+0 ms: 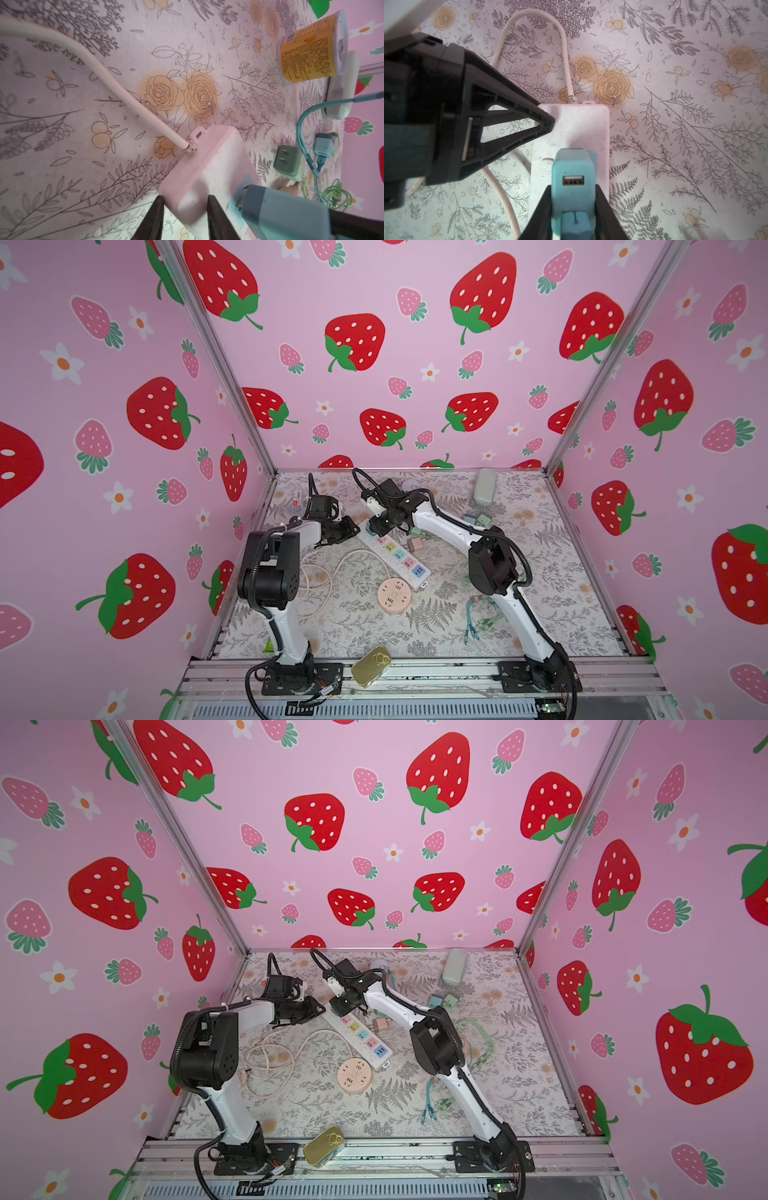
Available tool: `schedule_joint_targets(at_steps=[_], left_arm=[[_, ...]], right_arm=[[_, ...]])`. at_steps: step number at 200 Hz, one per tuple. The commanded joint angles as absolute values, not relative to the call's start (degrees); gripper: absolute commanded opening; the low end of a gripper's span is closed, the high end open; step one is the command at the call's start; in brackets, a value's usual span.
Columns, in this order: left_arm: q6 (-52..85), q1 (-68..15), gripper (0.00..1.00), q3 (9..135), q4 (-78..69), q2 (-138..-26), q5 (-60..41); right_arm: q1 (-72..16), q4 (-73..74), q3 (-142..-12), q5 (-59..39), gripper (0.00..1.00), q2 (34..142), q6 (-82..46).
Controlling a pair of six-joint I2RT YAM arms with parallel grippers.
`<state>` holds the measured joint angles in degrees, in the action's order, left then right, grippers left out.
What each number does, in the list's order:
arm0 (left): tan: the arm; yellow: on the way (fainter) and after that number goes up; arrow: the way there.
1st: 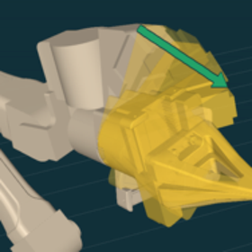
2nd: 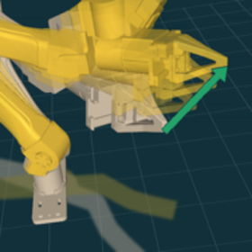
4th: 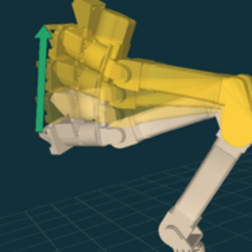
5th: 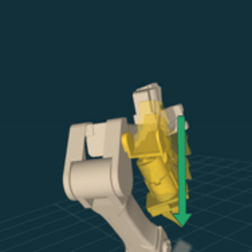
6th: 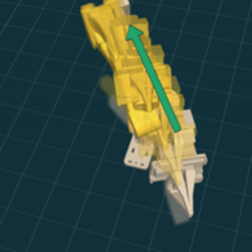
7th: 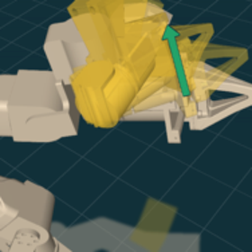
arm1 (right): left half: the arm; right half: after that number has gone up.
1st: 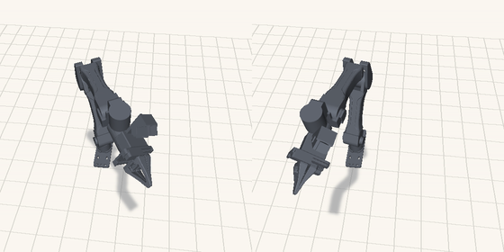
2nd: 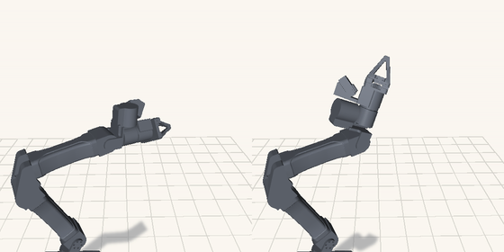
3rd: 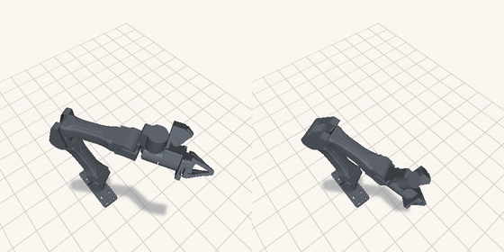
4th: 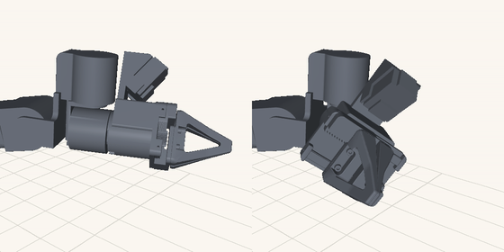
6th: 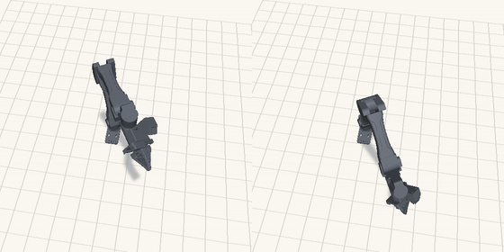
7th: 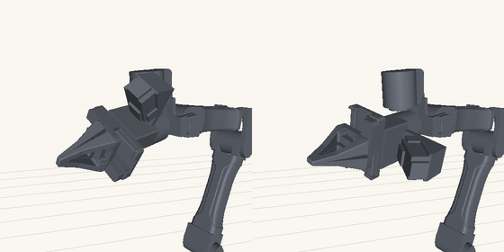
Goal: Insert the plug
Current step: 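Align the teal charger above the power strip's end socket with the right gripper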
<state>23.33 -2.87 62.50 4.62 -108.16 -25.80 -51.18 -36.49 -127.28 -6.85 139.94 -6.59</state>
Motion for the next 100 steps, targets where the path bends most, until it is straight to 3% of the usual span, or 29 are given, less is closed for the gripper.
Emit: schedule_joint_targets(at_steps=[1, 100], left_arm=[[22.5, -3.2, 0.36, 62.3, 5.1, -109.3, -28.0], [23.0, -2.7, 0.36, 61.6, 4.6, -109.2, -28.3]], right_arm=[[-51.8, -39.0, -128.3, -1.9, 0.09, 142.6, -6.9], [-52.6, -40.4, -128.6, 1.9, 0.09, 144.3, -7.1]])
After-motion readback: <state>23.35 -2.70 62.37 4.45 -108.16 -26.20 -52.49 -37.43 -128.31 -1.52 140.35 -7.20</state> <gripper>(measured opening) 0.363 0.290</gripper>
